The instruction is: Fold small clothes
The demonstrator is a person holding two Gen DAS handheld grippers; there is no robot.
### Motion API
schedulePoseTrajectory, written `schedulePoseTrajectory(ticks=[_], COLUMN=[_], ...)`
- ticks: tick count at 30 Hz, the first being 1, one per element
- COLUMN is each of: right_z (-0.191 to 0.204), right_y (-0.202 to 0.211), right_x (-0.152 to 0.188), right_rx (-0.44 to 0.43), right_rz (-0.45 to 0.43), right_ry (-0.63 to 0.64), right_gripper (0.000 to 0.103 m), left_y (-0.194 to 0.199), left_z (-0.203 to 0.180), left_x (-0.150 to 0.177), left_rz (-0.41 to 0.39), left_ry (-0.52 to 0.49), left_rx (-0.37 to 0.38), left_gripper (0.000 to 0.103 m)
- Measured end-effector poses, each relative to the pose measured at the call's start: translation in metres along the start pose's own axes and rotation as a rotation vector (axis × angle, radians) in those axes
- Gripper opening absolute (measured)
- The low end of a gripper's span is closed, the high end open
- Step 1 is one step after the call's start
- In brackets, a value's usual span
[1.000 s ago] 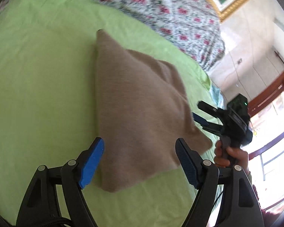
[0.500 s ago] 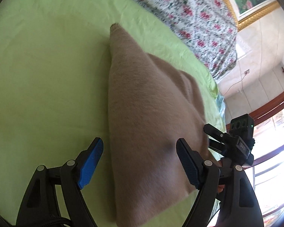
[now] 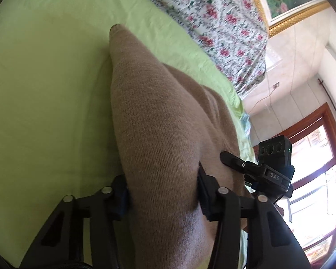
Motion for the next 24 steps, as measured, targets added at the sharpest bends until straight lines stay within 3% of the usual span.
schedulePoseTrajectory(ticks=[6,13,17,24], right_z=[0.051,0.104,0.105,0.093], right_y=[-0.011,-0.069,-0.095,-0.086], right_x=[0.018,0.056,0.073,0.076], right_rx=[-0.107,-0.232,-0.162,-0.094], right_rz=[-0.004,0.075,0.102,0.089], right_ry=[0.040,0.072,0.093,0.066], right_gripper=[0.034,0.034,0.036,0.047], left_y=[0.073,0.145,0.141,0.145], left_z=[0.002,0.041,0.076,0.077], left_x=[0.001,0.021,0.041,0.051], left_rz=[-0.074,-0.100,-0.056,-0.060], left_ry=[-0.037,-0.055,0.019,0.014], left_rx=[-0.052,-0.167,-0.192,-0.231], left_gripper=[0.046,0.047,0.049,0.058])
Point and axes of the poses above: each gripper's, at about its wrist camera, not at the fingertips, and y roughly against the way its jaws point, z to its left, x to its underside, the point moved 9 cm from there along -y, roughly the way its jaws point, and after that the axes turned 3 degrees about -y, right-handed, at the moved point
